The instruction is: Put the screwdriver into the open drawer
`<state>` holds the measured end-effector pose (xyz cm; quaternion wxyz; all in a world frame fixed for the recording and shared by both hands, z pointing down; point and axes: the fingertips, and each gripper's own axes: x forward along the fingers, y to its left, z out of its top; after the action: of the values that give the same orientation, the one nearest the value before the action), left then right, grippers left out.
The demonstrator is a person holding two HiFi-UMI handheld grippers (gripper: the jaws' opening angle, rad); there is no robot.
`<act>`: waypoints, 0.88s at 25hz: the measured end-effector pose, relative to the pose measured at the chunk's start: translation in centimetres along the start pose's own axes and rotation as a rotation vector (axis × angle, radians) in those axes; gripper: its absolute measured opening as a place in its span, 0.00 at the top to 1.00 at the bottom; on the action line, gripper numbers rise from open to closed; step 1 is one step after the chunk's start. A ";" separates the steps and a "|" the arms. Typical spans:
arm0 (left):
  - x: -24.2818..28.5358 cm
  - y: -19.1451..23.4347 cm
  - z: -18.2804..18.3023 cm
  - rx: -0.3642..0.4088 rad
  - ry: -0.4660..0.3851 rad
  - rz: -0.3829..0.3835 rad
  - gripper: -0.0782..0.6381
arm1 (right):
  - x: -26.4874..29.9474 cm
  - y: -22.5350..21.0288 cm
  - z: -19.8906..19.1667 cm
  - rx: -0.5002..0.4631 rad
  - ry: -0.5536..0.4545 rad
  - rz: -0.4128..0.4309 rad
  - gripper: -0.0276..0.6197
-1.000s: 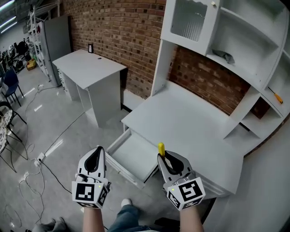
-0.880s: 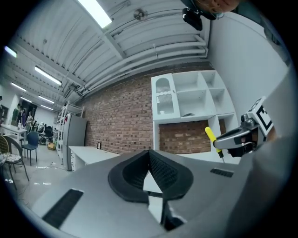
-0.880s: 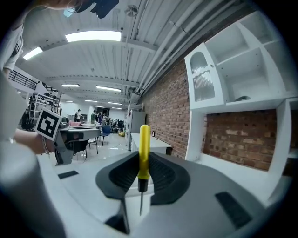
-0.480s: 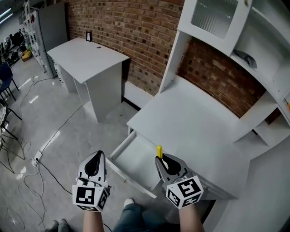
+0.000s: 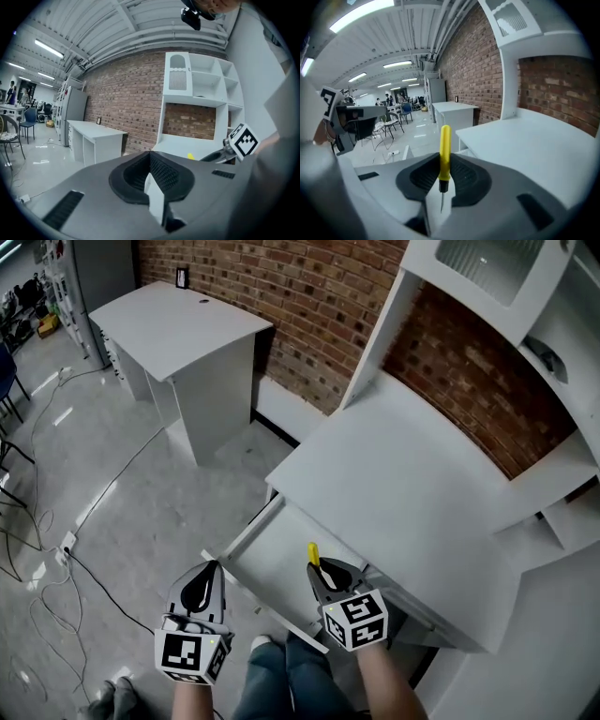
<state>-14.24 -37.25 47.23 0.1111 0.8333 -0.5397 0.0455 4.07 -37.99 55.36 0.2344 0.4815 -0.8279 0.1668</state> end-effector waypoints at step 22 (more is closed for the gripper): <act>3.1 2.2 -5.8 0.026 0.180 0.059 0.87 | 16.9 -2.6 -21.1 -0.130 0.636 0.099 0.84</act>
<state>-14.72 -39.57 53.78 0.1467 0.8109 -0.5512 0.1305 3.92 -40.81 82.40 0.5030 0.3485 -0.7446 0.2667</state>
